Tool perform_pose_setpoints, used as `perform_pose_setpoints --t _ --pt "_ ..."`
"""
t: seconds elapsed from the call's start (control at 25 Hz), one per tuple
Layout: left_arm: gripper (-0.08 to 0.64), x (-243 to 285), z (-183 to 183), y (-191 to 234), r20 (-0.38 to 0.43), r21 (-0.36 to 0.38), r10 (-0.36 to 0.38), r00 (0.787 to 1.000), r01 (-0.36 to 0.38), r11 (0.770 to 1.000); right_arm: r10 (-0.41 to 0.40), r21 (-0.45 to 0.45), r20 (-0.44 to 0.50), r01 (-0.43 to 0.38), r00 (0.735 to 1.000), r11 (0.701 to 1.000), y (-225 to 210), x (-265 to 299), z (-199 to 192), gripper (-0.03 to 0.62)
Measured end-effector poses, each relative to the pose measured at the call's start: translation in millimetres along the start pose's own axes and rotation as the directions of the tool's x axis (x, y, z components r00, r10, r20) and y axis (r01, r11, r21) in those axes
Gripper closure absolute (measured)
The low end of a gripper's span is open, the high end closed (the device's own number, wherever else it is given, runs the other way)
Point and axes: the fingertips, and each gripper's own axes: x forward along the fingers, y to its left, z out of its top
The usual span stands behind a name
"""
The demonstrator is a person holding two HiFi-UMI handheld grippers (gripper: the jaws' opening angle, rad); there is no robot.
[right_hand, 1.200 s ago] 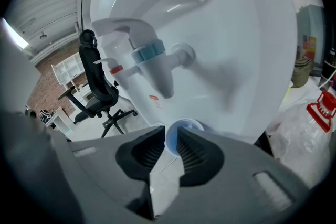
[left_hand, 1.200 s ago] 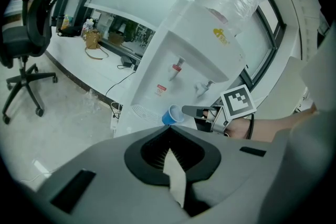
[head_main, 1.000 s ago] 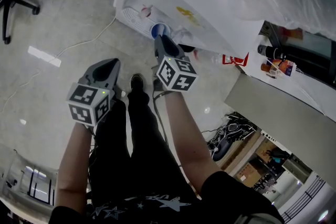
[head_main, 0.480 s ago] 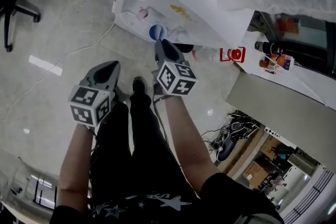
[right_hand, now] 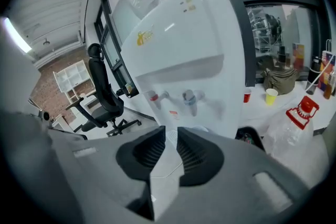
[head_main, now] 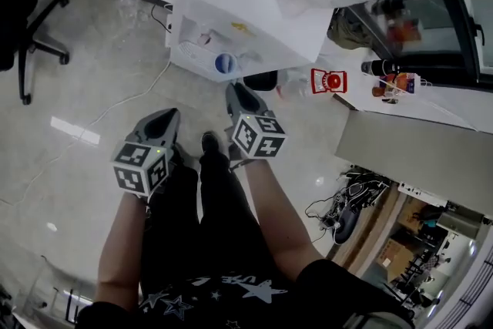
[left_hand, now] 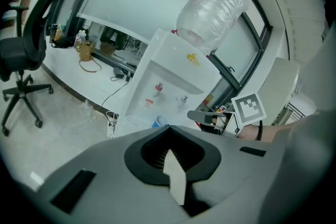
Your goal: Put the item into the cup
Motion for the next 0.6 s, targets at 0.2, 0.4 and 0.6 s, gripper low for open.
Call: perform_pose_setpoints --t 0.2,0.4,0.6 --pt "0.554 -30.0 10.3 -17.8 0.018 -0.022 -0.006 1.000 0.007 1.000 0.011 0.023 -0.036 -0.010 0.999 1.000 21.9 -32.7 6.8 0.529" --pt "0.554 -53.4 25.7 -31.7 0.054 -0.002 0.008 0.999 -0.008 1.000 0.038 -0.004 -0.044 -0.038 0.998 0.999 37.2 -59.1 17.6 0.529" --pt "0.554 -83.1 36.8 -50.3 0.103 -0.009 0.069 0.992 -0.069 0.998 0.120 -0.062 -0.043 -0.122 0.992 0.991 56.3 -93.2 32.4 0.531"
